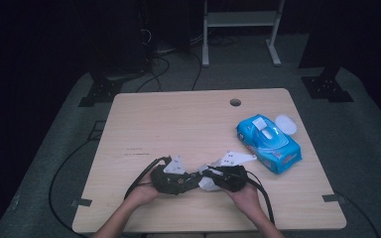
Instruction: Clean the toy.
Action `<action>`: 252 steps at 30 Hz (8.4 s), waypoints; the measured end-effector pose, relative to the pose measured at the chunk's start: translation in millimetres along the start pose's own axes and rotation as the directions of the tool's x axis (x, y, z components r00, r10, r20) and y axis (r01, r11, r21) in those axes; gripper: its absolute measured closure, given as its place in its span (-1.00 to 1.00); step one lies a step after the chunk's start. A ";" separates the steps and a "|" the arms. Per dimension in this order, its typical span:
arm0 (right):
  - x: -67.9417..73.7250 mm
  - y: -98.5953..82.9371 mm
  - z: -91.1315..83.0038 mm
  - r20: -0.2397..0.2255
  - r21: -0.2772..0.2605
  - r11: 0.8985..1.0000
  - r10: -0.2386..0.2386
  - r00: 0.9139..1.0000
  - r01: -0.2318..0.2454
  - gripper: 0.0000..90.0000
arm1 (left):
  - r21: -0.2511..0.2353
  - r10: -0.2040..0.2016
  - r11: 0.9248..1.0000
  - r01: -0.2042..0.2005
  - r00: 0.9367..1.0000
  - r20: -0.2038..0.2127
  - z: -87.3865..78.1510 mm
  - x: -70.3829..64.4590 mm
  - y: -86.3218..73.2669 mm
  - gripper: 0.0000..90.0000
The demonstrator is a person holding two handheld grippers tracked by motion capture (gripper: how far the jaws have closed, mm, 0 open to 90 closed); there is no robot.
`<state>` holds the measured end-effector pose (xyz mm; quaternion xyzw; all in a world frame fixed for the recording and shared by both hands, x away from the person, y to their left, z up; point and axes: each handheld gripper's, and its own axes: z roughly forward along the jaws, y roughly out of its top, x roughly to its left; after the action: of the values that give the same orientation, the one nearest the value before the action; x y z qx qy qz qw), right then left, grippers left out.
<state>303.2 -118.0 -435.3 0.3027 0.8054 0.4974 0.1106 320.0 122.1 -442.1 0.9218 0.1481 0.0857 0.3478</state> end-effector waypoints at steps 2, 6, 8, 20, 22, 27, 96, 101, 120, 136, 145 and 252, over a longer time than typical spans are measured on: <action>-6.7 -0.7 -3.0 0.011 0.000 1.000 0.022 1.000 -0.022 0.83 | -0.001 -0.004 1.000 0.004 1.000 0.000 -2.3 1.3 -2.8 0.28; -9.6 -2.1 -4.2 -0.029 -0.005 0.999 0.036 0.999 -0.036 0.81 | 0.002 -0.006 1.000 0.006 1.000 0.002 -6.3 2.4 -6.8 0.28; -6.4 -0.8 -1.7 -0.032 0.002 1.000 0.019 0.999 -0.019 0.78 | 0.010 -0.003 1.000 0.003 1.000 -0.002 -6.6 2.0 -6.3 0.28; -7.6 -0.7 -9.1 0.024 0.020 0.999 -0.048 0.999 0.048 0.51 | 0.009 -0.007 1.000 0.007 1.000 0.006 -6.4 2.8 -6.1 0.28; -7.3 -0.8 -7.5 0.025 0.020 0.999 -0.046 0.999 0.046 0.52 | 0.015 -0.004 1.000 0.004 1.000 0.007 -6.3 3.4 -5.3 0.28; -6.0 -2.5 -5.3 0.012 0.021 0.999 -0.046 0.999 0.045 0.69 | 0.037 0.007 0.999 -0.007 1.000 -0.002 -5.1 3.0 -1.1 0.28; -30.1 7.2 -56.6 -0.133 -0.154 0.973 0.152 0.979 -0.172 0.80 | 0.030 0.181 0.983 -0.179 0.982 -0.053 6.2 -16.4 63.3 0.27; -33.9 2.8 -52.9 -0.139 -0.149 0.969 0.178 0.974 -0.198 0.80 | -0.013 0.163 0.986 -0.164 0.985 -0.055 1.1 -14.1 61.1 0.27; -44.0 -3.3 -56.4 -0.127 -0.165 0.956 0.222 0.967 -0.241 0.81 | -0.153 0.107 0.982 -0.113 0.993 -0.048 -10.2 -9.3 58.7 0.27; -48.2 -4.0 -54.7 -0.230 -0.227 0.907 0.304 0.924 -0.355 0.81 | -0.191 0.083 0.977 -0.091 0.995 -0.051 -9.3 -7.7 55.4 0.28; -52.5 -12.9 -49.9 -0.196 -0.192 0.914 0.321 0.926 -0.358 0.81 | -0.217 0.059 0.974 -0.067 0.997 -0.042 -8.9 -5.4 53.7 0.28; -15.7 -39.9 -58.4 -0.083 0.097 0.993 0.077 0.994 -0.069 0.80 | 0.070 0.009 0.998 -0.012 0.998 0.056 45.5 -15.7 14.2 -0.63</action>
<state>272.5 -183.1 -443.7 0.3149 0.8204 0.4753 0.0431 320.1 78.7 -467.4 0.9362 0.1365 0.0567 0.3188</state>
